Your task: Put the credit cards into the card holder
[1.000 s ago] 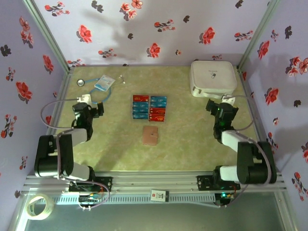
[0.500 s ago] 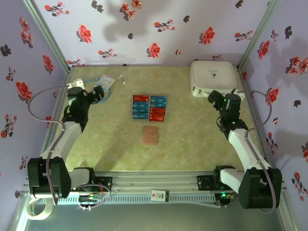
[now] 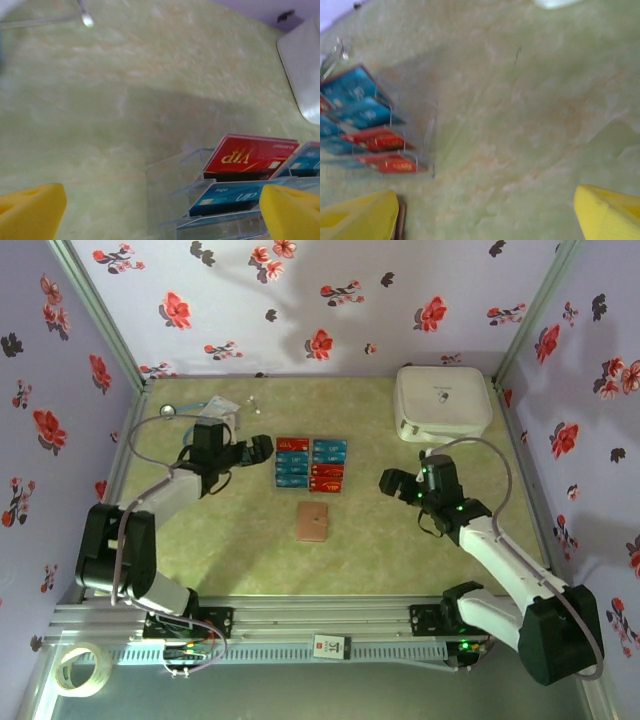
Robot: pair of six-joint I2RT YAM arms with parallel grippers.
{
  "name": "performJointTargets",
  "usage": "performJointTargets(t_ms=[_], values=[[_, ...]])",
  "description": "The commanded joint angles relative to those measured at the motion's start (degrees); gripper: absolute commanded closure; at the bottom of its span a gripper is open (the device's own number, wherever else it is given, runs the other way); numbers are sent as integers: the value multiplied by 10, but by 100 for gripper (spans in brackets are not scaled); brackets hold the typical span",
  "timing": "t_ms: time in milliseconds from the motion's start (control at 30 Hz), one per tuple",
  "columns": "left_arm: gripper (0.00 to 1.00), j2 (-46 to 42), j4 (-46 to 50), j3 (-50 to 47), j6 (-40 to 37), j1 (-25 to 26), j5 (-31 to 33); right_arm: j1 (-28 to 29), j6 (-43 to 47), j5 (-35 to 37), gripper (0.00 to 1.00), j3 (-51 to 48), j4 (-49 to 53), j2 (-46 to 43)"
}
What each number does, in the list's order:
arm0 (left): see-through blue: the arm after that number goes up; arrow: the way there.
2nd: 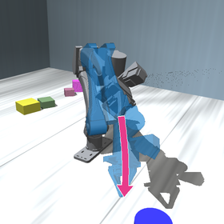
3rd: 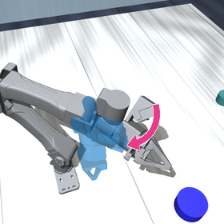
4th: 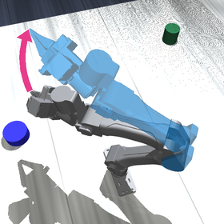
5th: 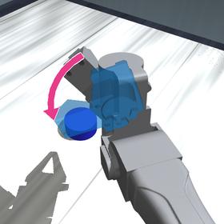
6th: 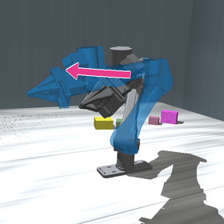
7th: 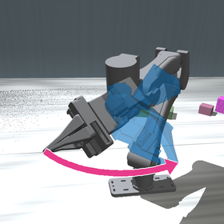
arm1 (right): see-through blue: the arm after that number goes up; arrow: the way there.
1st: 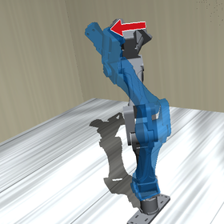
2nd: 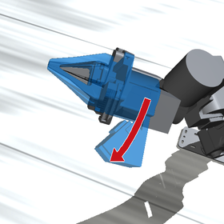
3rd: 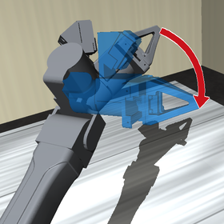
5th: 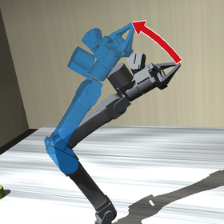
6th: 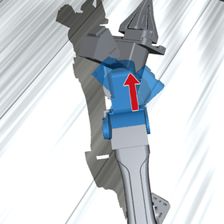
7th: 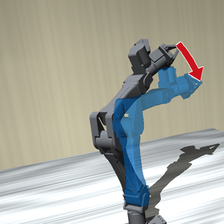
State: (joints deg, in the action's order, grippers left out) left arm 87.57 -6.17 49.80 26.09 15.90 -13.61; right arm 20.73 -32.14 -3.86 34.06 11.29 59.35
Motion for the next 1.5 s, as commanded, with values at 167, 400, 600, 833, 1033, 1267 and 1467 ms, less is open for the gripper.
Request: performJointTargets(t_ms=[167,400,600,833,1033,1267,1467], values=[[0,56,-78,11,35,31,-30,21,0,19,9,-33,29,-9],[0,80,-113,-11,49,53,-30,21,13,25,8,-30,36,-6],[0,99,-144,-24,65,80,-27,22,18,24,8,-16,41,7],[0,110,-174,-22,81,118,-11,21,21,25,7,-4,50,8],[0,143,-196,12,102,152,0,21,17,29,8,7,52,17],[0,199,-200,88,116,204,11,21,11,19,8,25,50,38],[0,200,-131,135,85,213,11,24,1,-10,9,25,43,47]])
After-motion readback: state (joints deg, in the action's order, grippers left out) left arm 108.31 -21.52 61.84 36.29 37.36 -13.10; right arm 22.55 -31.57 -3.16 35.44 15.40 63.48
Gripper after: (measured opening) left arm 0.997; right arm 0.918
